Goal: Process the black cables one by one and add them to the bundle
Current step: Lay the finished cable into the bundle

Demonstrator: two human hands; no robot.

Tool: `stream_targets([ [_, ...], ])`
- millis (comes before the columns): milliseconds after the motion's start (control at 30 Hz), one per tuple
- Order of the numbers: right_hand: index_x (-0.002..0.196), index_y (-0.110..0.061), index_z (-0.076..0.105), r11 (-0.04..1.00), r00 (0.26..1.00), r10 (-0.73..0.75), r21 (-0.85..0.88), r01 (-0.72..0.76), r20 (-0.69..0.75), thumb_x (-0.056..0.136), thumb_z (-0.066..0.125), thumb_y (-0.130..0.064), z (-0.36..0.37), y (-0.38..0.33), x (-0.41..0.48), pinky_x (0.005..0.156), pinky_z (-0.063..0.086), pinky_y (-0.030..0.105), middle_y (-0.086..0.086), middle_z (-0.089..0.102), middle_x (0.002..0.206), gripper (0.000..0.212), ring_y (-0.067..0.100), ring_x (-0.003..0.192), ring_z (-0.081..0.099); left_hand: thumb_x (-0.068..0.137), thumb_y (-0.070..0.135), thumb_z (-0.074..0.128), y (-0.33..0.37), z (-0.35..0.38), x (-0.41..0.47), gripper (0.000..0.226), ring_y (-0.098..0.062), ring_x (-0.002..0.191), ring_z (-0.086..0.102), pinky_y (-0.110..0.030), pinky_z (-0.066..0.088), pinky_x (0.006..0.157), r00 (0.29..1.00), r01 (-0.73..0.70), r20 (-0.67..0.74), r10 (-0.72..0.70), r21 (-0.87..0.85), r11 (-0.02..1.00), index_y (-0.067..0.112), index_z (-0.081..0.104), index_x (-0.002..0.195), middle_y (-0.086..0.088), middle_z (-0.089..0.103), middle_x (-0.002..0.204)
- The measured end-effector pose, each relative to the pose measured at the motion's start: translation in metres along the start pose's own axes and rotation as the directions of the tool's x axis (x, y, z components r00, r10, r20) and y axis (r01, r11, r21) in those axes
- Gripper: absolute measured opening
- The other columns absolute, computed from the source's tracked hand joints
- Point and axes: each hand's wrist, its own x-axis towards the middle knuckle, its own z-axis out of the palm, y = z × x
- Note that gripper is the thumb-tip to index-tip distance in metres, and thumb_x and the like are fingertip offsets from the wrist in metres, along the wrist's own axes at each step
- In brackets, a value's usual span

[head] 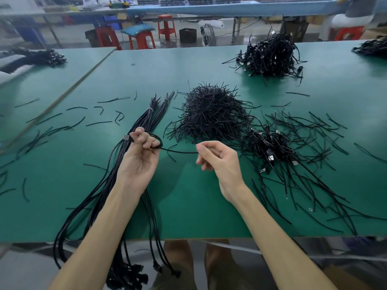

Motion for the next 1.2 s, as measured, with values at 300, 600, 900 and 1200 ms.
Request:
stream_targets([
  [300,0.155,-0.024,0.016,0.999,0.995,-0.003,0.033,0.007,-0.104,0.099,0.066,-0.02,-0.001,0.003,0.0,0.057,0.049,0.021,0.004,0.078,0.105,0.076,0.016,0.068,0.069,0.101,0.017,0.049,-0.01,-0.008,-0.001,0.028,-0.015,0.086,0.069,-0.026,0.055,0.09,0.995,-0.093,0.007,0.097,0.347,0.933,0.012,0.075,0.093,0.0,0.07,0.086],
  [600,0.134,-0.024,0.063,0.939,0.975,-0.088,-0.309,0.149,0.204,0.085,0.082,-0.023,0.011,0.0,-0.002,0.101,0.053,0.045,-0.008,0.072,0.121,0.052,0.011,0.117,0.065,0.103,0.013,0.044,-0.027,0.005,-0.017,0.024,-0.02,0.093,0.068,-0.031,0.054,0.092,0.951,-0.002,0.248,-0.185,0.602,0.798,0.009,0.068,0.103,-0.006,0.071,0.091],
  [900,0.13,-0.029,0.066,0.926,0.976,-0.048,-0.356,0.123,0.212,0.083,0.083,-0.018,0.012,0.004,-0.002,0.108,0.049,0.041,-0.007,0.075,0.117,0.051,0.012,0.116,0.067,0.101,0.017,0.049,-0.029,0.006,-0.018,0.026,-0.024,0.095,0.069,-0.032,0.054,0.091,0.922,0.148,0.203,-0.329,0.6,0.786,0.007,0.072,0.103,-0.009,0.073,0.093],
  [1200,0.13,-0.02,0.068,0.875,0.98,-0.076,-0.46,0.155,0.185,0.086,0.079,-0.012,0.012,0.002,-0.004,0.101,0.047,0.02,-0.007,0.074,0.115,0.046,0.004,0.111,0.065,0.105,0.02,0.049,-0.03,0.001,-0.017,0.029,-0.029,0.113,0.066,-0.034,0.053,0.098,0.924,0.021,0.242,-0.295,0.74,0.673,0.006,0.07,0.119,-0.019,0.071,0.114],
])
